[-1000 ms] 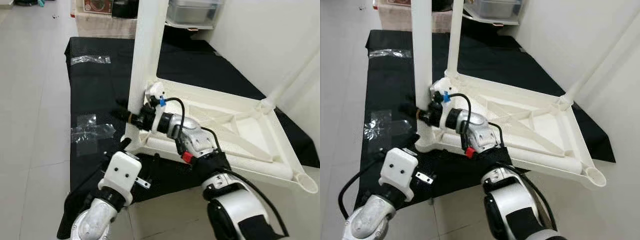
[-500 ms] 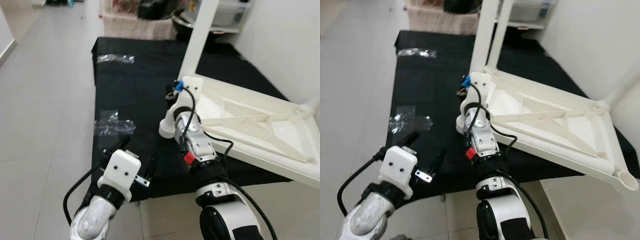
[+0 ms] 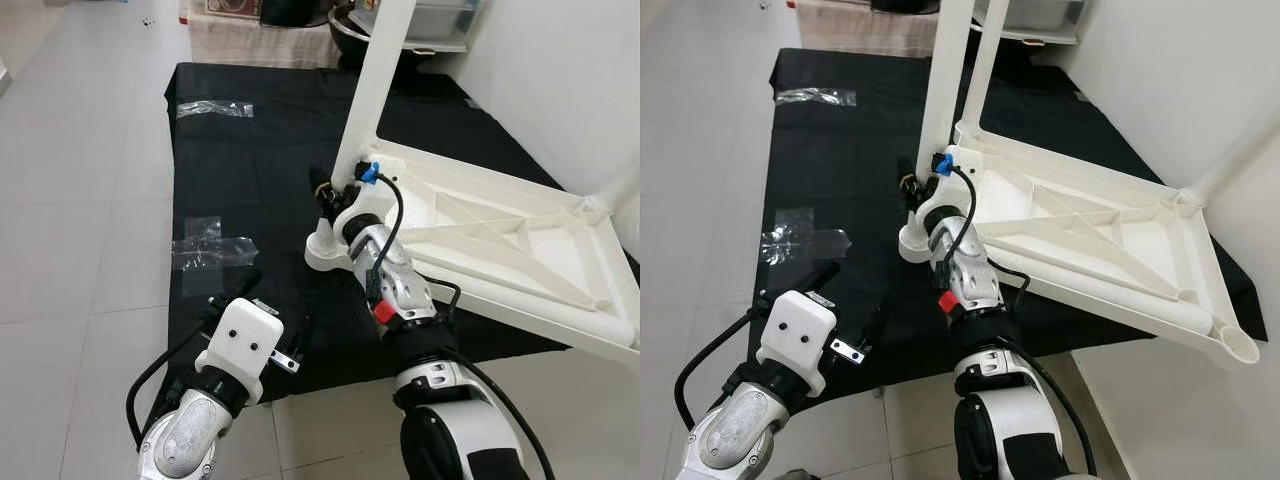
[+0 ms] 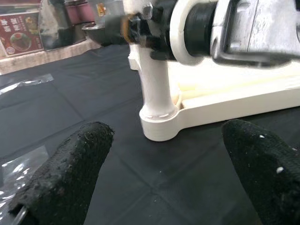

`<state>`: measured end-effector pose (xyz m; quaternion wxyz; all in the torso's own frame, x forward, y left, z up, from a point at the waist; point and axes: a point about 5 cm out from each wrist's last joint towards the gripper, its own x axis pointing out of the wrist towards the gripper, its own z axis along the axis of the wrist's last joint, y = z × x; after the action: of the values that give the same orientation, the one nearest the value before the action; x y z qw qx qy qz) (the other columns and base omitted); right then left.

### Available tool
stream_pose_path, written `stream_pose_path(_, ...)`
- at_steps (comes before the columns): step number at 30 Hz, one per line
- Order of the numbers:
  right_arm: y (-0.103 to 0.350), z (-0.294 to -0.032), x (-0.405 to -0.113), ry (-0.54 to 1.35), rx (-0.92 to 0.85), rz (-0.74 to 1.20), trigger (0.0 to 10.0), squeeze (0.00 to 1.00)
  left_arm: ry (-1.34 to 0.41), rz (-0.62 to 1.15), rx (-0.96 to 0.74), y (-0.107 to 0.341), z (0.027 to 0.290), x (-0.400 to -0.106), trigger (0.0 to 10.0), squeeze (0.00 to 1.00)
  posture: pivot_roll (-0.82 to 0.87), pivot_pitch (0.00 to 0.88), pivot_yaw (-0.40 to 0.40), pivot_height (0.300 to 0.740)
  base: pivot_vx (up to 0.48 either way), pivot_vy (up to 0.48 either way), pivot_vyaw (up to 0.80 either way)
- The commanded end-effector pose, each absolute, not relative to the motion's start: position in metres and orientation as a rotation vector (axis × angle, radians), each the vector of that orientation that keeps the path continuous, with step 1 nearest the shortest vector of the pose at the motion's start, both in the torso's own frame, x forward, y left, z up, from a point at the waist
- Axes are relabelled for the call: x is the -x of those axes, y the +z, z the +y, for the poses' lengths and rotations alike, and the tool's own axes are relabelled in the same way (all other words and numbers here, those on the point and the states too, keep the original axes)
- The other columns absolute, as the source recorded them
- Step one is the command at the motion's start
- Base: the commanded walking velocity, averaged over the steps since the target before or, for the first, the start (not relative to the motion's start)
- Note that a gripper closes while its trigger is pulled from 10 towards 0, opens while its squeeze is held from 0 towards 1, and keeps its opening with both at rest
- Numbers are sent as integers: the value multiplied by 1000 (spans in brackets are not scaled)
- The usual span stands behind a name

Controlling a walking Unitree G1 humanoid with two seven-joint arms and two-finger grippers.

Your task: Building children table

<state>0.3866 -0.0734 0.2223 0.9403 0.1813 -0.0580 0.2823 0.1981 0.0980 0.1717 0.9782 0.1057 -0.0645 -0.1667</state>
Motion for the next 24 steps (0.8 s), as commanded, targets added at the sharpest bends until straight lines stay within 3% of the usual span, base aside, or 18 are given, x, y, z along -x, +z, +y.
stream_pose_path(1, 235, -69, -383, 782, -381, -146, 10000, 0, -340, -111, -219, 166, 97, -197, 10000, 0, 120, 73, -161, 740, 0, 0, 0)
stream_pose_path(3, 236, -67, -375, 1006, -305, -120, 10000, 0, -343, -113, -220, 165, 96, -197, 10000, 0, 123, 64, -163, 740, 0, 0, 0)
stream_pose_path(7, 235, -66, -371, 1108, -262, -104, 10000, 0, -344, -114, -217, 166, 96, -196, 10000, 0, 124, 61, -164, 740, 0, 0, 0)
stream_pose_path(10, 222, -55, -354, 1475, -77, -5, 10000, 0, -363, -121, -221, 166, 91, -195, 10000, 0, 138, 64, -177, 740, 0, 0, 0)
stream_pose_path(15, 219, -46, -354, 1531, -29, 15, 10000, 0, -366, -126, -227, 168, 90, -195, 10000, 0, 150, 62, -185, 740, 0, 0, 0)
stream_pose_path(16, 222, -40, -357, 1517, -31, 7, 8196, 0, -364, -127, -227, 168, 90, -194, 10000, 0, 152, 60, -186, 740, 0, 0, 0)
stream_pose_path(19, 224, -36, -358, 1509, -31, 1, 8196, 0, -362, -128, -228, 168, 90, -194, 10000, 0, 150, 61, -186, 740, 0, 0, 0)
stream_pose_path(20, 227, -33, -362, 1463, -41, -10, 0, 0, -362, -128, -227, 168, 90, -194, 10000, 0, 150, 61, -186, 740, 0, 0, 0)
stream_pose_path(23, 230, -32, -369, 1348, -55, -38, 0, 0, -367, -127, -230, 167, 89, -193, 10000, 0, 148, 62, -187, 740, 0, 0, 0)
stream_pose_path(24, 230, -34, -375, 1230, -64, -50, 0, 0, -369, -125, -229, 166, 89, -193, 10000, 0, 146, 61, -183, 740, 0, 0, 0)
